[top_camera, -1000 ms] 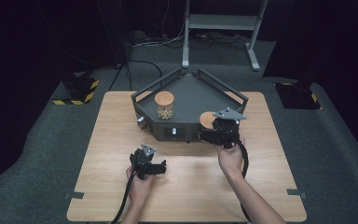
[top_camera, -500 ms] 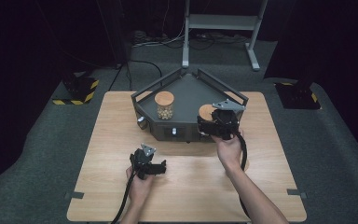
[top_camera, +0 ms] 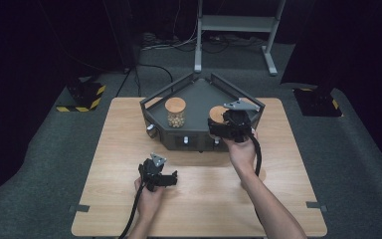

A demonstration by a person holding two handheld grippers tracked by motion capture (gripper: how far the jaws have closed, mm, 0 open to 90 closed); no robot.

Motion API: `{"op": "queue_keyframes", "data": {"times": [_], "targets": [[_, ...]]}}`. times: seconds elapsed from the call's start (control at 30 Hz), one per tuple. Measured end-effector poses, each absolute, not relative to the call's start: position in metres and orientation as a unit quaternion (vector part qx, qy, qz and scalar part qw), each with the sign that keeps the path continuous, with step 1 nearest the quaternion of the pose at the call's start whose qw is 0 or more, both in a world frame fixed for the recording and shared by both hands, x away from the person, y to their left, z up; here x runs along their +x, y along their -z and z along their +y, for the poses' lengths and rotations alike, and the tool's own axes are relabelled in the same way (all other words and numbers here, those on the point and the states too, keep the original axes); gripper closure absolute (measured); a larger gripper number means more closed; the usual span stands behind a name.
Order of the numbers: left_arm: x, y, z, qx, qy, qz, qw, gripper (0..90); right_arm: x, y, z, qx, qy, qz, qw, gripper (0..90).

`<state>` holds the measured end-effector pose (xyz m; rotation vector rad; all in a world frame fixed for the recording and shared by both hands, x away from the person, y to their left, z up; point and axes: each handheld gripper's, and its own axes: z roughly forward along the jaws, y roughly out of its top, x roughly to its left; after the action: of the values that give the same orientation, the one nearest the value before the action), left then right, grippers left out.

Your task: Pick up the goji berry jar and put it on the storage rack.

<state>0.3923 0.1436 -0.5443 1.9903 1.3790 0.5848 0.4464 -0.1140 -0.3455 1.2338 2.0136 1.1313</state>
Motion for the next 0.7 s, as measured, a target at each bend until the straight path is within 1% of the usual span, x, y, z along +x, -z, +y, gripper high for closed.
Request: {"op": "queue_keyframes", "data": {"times": [0.7], "targets": [[0.392, 0.544, 0.143, 0.758, -0.223, 0.523, 0.319, 4.7, 0.472, 0.346, -0.106, 0.479, -0.404, 0.736, 0.256, 25.6]]}}
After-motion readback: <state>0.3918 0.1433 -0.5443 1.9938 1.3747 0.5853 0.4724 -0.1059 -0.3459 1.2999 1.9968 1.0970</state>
